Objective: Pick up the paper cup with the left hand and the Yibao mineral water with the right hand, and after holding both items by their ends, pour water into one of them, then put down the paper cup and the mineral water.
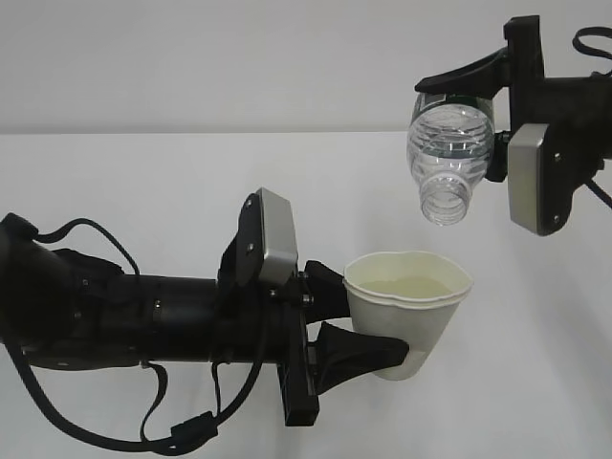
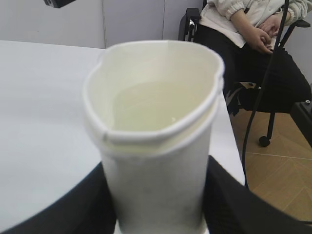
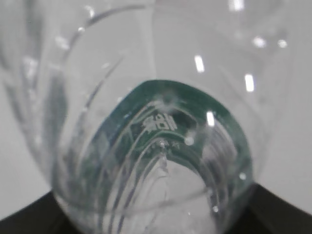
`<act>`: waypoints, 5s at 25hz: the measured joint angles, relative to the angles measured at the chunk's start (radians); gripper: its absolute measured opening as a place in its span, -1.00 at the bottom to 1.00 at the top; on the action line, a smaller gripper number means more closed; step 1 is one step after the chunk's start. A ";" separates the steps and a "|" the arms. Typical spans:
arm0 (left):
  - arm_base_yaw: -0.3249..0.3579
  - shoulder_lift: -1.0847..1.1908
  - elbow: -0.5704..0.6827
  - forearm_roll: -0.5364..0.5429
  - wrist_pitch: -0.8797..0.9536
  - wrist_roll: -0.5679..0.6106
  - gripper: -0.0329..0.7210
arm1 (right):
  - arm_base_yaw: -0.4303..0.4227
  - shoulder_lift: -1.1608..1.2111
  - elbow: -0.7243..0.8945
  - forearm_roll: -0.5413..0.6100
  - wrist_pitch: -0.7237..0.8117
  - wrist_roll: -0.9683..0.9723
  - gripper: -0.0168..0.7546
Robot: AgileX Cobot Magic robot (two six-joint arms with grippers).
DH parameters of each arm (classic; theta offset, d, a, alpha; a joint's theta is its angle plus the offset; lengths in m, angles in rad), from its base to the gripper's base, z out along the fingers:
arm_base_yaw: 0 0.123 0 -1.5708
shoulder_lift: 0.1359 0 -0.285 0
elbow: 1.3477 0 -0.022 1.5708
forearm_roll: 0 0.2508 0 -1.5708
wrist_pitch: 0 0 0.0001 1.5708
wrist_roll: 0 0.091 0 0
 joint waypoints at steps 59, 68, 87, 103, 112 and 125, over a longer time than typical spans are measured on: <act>0.000 0.000 0.000 -0.001 -0.007 0.019 0.06 | 0.000 0.000 0.000 0.136 -0.019 0.422 0.25; 0.000 0.000 0.000 -0.001 -0.007 0.019 0.06 | 0.000 0.000 0.000 0.143 0.002 0.490 0.25; 0.000 0.000 0.000 -0.001 -0.007 0.019 0.06 | 0.000 0.000 0.000 0.168 0.027 0.685 0.25; 0.000 0.000 0.000 -0.001 -0.007 0.023 0.06 | 0.000 0.000 0.000 0.189 0.069 0.819 0.25; 0.000 0.000 0.000 -0.001 -0.007 0.026 0.06 | 0.000 0.000 0.000 0.191 0.078 0.870 0.25; 0.000 0.000 0.000 -0.001 0.007 0.029 0.08 | 0.000 0.000 0.000 0.203 0.082 0.979 0.25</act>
